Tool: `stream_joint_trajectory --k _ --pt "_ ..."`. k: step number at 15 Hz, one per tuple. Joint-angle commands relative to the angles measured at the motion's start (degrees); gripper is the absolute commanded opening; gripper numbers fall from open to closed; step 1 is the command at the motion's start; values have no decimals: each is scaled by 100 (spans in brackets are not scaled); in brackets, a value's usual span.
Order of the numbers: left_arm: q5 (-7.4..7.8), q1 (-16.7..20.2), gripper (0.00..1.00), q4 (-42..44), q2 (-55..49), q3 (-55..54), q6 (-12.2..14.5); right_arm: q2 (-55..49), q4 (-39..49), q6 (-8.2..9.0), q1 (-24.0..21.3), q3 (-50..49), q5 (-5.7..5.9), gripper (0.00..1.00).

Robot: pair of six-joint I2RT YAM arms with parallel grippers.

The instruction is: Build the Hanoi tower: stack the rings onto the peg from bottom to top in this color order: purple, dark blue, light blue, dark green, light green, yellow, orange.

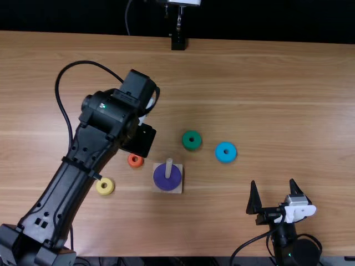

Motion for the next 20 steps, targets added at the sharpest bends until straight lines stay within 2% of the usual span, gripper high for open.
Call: stream_joint_trajectory --k 1,5,8,10,14,16,20 --pt "10 -255 0 -51 -230 191 -375 -73 31 -27 -77 -49 -29 100" --pt "10 -817 0 -61 -265 350 -976 -73 31 -27 -77 -49 -29 100" --pt "10 -958 0 -61 -239 481 -1081 -73 31 -17 -77 -49 -29 100" --pt "-1 -1028 0 -72 -213 578 -1324 -73 31 -27 -77 -49 -29 100" --pt "-1 -1230 0 -114 -169 640 -1429 -73 31 -27 -77 -49 -29 100" --pt "-1 -1274 0 -124 -151 622 -1619 -73 20 -17 -77 -49 -29 100" --pt "10 -1389 0 -114 -98 587 -1619 -73 31 -17 -77 -49 -29 100"
